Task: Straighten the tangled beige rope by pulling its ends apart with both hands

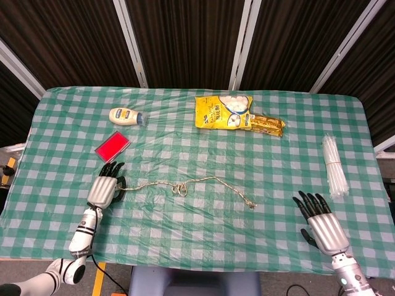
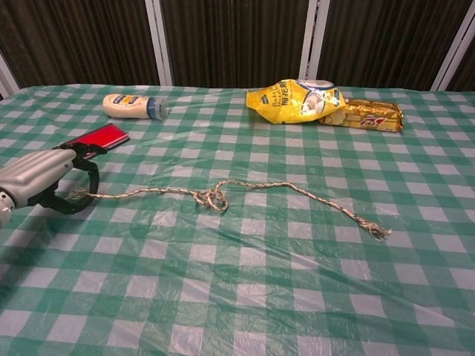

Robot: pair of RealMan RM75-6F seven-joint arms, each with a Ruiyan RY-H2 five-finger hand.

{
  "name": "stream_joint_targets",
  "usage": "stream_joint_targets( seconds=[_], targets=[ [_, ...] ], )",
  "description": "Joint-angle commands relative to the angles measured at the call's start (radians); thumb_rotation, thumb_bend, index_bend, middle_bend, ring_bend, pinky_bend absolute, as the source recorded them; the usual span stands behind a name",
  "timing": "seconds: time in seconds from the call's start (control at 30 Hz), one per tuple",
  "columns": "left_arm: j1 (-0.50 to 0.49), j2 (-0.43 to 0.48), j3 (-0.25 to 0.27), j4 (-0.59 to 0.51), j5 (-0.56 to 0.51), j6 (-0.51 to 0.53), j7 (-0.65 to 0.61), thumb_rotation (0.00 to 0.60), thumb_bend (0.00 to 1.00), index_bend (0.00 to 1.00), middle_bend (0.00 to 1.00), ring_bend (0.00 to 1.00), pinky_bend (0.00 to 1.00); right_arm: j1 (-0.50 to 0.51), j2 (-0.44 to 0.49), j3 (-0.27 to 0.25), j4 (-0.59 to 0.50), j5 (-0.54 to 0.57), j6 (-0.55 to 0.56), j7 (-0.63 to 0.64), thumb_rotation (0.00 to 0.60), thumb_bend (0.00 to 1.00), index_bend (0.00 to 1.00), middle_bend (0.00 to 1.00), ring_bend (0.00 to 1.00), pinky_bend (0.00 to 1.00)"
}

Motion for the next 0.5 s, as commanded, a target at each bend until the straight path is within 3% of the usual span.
stream_joint_targets(
  seconds=[0.03,0.2,0.3,0.5],
  targets=[
    [0.013,0.024,0.014,-0.033,0.014,0.017,-0.009,0.6,0.44,0.63,0.09,0.0,0.09,0.067,-0.043,0.029,-0.007,-0.011,-0.071,-0.032,0.6,0.42,0.12,0.0,0.0,0.0],
    [0.024,0.048,0.024,-0.072,0.024,0.034,-0.01,0.6,0.44,0.63,0.09,0.0,0.09,0.165,-0.143,0.107,-0.008,0.064,-0.192,-0.112,0.6,0.42,0.37,0.0,0.0,0.0],
    [0.031,0.061,0.028,-0.088,0.026,0.041,-0.01,0.6,0.44,0.63,0.1,0.0,0.09,0.21,-0.208,0.145,0.008,0.123,-0.244,-0.186,0.6,0.41,0.48,0.0,0.0,0.0],
    [0.034,0.079,0.026,-0.099,0.022,0.037,-0.013,0.6,0.44,0.64,0.1,0.0,0.09,0.248,-0.317,0.181,0.04,0.203,-0.251,-0.293,0.6,0.41,0.54,0.0,0.0,0.0]
  ],
)
